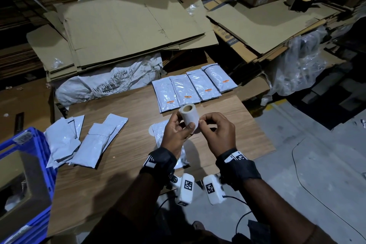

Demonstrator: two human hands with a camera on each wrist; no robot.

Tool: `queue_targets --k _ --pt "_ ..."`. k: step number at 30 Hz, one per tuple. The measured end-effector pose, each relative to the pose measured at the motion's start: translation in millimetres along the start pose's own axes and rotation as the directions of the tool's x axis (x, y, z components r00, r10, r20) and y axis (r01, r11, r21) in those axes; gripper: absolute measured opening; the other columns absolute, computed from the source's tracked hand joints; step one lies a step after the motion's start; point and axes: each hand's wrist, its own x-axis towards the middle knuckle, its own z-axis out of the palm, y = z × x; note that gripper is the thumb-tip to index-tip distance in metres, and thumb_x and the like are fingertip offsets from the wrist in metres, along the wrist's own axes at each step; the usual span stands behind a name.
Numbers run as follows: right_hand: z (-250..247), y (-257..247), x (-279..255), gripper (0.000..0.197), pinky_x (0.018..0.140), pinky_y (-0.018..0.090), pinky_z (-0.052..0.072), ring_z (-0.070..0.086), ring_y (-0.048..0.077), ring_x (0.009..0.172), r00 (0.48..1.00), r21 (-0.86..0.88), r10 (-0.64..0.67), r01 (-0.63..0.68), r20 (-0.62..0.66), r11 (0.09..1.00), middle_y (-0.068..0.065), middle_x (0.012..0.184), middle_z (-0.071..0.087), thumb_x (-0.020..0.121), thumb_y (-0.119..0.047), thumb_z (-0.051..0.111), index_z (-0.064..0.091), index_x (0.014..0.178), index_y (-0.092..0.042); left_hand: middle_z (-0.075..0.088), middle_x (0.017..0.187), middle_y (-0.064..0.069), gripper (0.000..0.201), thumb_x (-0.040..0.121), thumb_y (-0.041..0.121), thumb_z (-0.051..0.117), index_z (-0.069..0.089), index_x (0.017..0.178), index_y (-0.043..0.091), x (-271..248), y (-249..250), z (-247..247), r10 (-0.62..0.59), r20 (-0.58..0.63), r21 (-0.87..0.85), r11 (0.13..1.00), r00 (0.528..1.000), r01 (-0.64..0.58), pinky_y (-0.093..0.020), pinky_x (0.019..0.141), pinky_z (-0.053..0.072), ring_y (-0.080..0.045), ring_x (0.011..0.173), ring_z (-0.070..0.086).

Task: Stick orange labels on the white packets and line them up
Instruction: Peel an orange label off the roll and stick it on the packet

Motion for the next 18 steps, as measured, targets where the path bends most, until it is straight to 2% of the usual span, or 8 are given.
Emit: queue_targets --k 2,6,12,15,18 --pt "-0.7 -1.9 0.6 0.012 0.061 0.008 0.047 0.067 0.007 0.081 1.000 -0.008 -0.005 0.005 -0.001 1.000 -0.001 0.083 0.069 0.086 0.002 0.072 0.071 0.080 -0.008 0.068 0.116 -0.007 0.052 0.083 0.007 0.074 0.055 0.131 0.008 0.0 0.5 0.3 0.002 -0.002 -0.001 1.000 1.000 -0.002 -0.050 0.100 0.054 -0.030 0.117 0.063" --pt "-2.2 -2.8 1.5 0.013 0.065 0.006 0.045 0.067 0.006 0.081 1.000 -0.017 -0.023 0.023 0.003 1.000 0.001 0.084 0.069 0.087 0.003 0.070 0.072 0.080 -0.007 0.069 0.117 -0.006 0.055 0.083 0.007 0.075 0.054 0.133 0.006 0.7 0.0 0.2 0.008 0.005 0.014 1.000 1.000 -0.008 -0.058 0.105 0.049 -0.034 0.120 0.062" --pt "-0.4 0.5 0.3 0.009 0.063 0.018 0.055 0.067 0.009 0.083 0.999 -0.009 -0.039 0.039 0.018 0.999 -0.003 0.086 0.067 0.084 -0.002 0.077 0.072 0.083 -0.010 0.072 0.113 -0.001 0.050 0.084 0.009 0.074 0.056 0.130 0.010 -1.2 3.5 0.9 -0.003 0.004 0.025 1.000 1.000 0.002 -0.051 0.101 0.053 -0.028 0.116 0.064" --pt "0.8 1.6 2.5 0.010 0.063 0.015 0.054 0.066 0.005 0.081 0.998 -0.051 -0.062 0.063 0.018 0.997 -0.003 0.084 0.066 0.083 0.000 0.074 0.071 0.082 -0.009 0.072 0.114 0.001 0.052 0.082 0.009 0.075 0.056 0.131 0.013 -1.1 4.4 1.9 -0.010 -0.002 0.020 1.000 1.000 0.010 -0.047 0.098 0.056 -0.026 0.117 0.065" --pt "2.4 1.3 5.5 0.011 0.061 0.011 0.050 0.064 0.006 0.077 0.998 -0.083 -0.061 0.062 0.013 0.995 -0.004 0.081 0.065 0.081 0.000 0.073 0.069 0.078 -0.009 0.069 0.119 -0.005 0.055 0.082 0.008 0.075 0.054 0.133 0.009 -1.4 5.5 4.5 -0.015 -0.009 0.002 1.000 1.000 0.015 -0.042 0.092 0.058 -0.030 0.119 0.064"
